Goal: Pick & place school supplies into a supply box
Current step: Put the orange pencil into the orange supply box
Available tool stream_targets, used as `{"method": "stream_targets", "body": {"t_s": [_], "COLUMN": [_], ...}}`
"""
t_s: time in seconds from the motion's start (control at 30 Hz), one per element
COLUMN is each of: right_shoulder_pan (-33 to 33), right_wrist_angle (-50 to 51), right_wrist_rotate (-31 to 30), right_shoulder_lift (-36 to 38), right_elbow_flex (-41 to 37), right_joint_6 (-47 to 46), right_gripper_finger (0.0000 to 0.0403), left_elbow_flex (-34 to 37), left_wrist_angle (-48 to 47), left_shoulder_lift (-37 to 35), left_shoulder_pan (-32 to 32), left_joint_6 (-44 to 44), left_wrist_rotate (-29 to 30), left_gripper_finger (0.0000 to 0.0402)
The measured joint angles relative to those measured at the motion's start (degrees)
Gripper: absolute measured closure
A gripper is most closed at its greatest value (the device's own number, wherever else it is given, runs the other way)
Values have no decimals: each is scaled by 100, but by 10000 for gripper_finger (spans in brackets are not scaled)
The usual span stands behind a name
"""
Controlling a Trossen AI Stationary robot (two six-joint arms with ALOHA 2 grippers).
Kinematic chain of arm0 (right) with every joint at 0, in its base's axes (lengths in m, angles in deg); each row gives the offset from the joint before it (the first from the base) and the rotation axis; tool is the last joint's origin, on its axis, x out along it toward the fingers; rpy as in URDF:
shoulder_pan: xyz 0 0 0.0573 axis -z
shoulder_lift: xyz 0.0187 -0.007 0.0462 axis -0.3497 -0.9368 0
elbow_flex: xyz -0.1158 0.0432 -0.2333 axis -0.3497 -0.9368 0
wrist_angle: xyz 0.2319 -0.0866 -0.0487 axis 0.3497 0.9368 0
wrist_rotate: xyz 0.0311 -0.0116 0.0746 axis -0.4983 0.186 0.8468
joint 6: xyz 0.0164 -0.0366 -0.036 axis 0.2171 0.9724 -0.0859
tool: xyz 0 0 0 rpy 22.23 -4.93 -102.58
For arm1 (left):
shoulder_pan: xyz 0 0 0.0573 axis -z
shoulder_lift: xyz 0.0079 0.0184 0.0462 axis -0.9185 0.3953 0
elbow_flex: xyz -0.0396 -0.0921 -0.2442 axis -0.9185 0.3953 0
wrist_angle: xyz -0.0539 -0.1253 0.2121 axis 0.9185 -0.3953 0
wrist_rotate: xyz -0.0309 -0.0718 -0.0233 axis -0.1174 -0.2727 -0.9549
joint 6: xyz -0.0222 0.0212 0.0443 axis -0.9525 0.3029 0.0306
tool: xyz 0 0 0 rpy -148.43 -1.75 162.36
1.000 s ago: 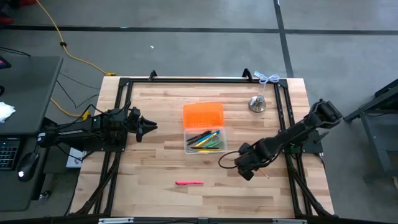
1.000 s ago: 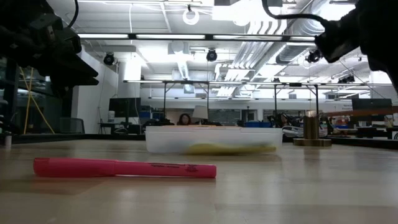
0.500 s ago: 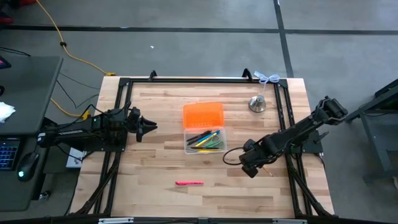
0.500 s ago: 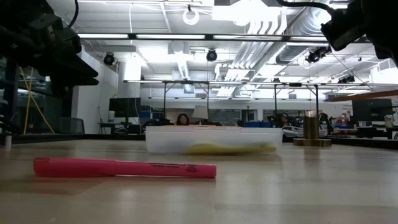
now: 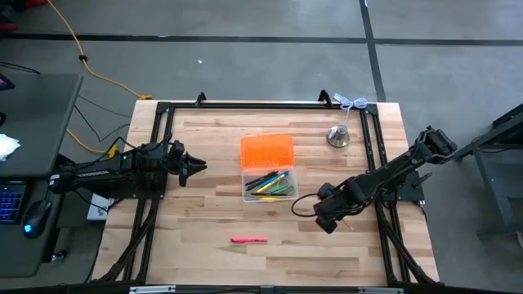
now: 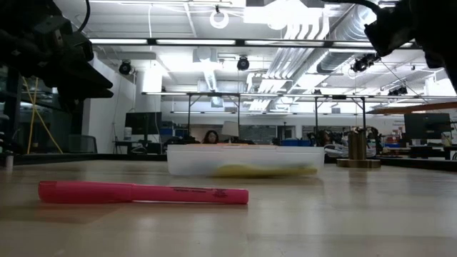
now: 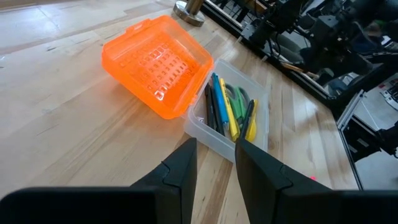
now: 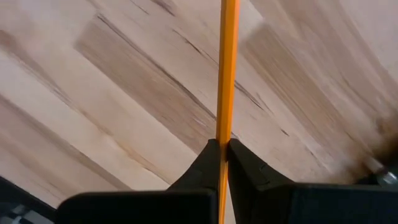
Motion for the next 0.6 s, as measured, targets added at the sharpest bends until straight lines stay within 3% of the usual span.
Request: {"method": "stream_targets", "body": {"t_s": [0.23, 0.6], "right_shoulder_pan": [47, 221], "right_wrist_angle": [-1111, -3303], "right_wrist_rotate": [-550, -2479], "right_shoulder_lift": [159, 990], "right_elbow_flex": [2, 2], "right_joint_6": [263, 1644], "right_gripper_finger": [403, 403], "left_elbow_flex": [0, 0], "left_wrist_angle": [0, 2], "left_shoulder_lift": [0, 0], "left_shoulder_pan": [2, 0], "left_joint_6": [0, -21], "left_wrist_rotate": [0, -7], "left_gripper_finger": [261, 261]}}
